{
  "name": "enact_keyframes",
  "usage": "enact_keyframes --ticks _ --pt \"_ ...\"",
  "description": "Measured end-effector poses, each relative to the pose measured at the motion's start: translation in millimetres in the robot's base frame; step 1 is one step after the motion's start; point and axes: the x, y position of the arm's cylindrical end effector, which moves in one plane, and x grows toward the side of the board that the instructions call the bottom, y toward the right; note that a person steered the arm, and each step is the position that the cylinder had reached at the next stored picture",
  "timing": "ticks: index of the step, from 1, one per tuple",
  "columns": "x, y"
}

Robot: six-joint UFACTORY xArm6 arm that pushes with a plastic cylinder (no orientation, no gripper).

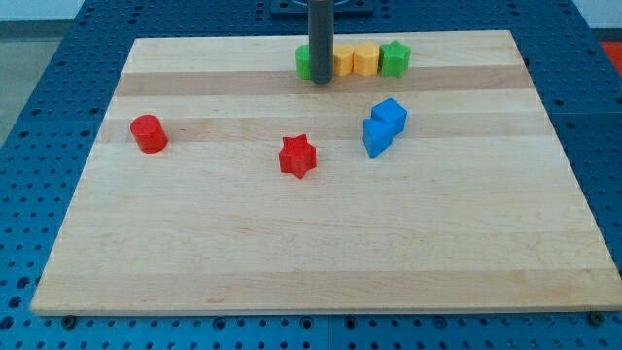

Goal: Push the green circle closer to yellow heart

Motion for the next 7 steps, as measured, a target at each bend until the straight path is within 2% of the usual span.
enact_keyframes --ticks 5,7 --pt "6.1 -53.1" --pt "-3.7 -53.1"
